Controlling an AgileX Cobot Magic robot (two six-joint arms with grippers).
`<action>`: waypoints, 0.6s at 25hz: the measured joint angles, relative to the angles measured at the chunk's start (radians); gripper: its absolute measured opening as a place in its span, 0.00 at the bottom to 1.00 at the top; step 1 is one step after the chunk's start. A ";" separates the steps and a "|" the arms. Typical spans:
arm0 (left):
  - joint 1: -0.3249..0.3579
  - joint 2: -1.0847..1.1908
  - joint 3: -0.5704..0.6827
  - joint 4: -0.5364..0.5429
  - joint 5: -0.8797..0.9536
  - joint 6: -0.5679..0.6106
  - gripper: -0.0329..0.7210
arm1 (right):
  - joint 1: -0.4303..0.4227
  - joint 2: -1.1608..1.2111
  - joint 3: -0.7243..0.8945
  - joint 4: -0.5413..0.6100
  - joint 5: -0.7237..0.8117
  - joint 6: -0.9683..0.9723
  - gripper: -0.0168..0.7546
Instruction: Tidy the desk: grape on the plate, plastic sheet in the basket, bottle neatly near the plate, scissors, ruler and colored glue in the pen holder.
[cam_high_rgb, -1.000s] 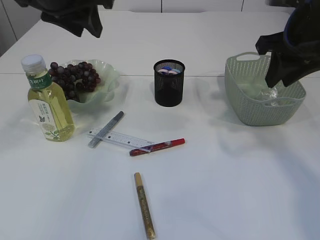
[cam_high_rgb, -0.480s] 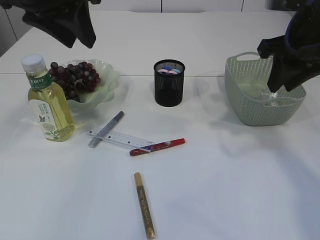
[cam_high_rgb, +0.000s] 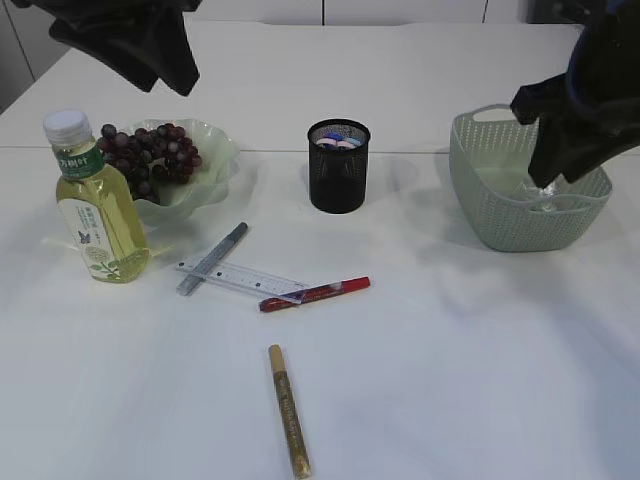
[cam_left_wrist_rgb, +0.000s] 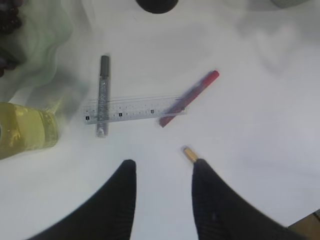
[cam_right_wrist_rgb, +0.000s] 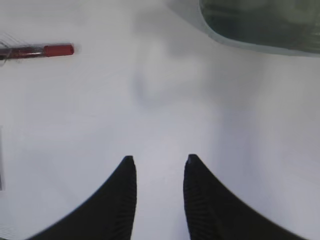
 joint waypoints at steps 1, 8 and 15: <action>0.000 -0.007 0.000 -0.007 0.000 0.005 0.41 | 0.010 0.000 0.000 0.000 0.000 -0.007 0.37; 0.000 -0.103 0.000 0.066 0.004 0.001 0.41 | 0.130 0.033 -0.038 0.000 0.005 -0.033 0.37; 0.075 -0.199 0.000 0.125 0.009 -0.023 0.41 | 0.272 0.179 -0.222 0.000 0.006 -0.053 0.37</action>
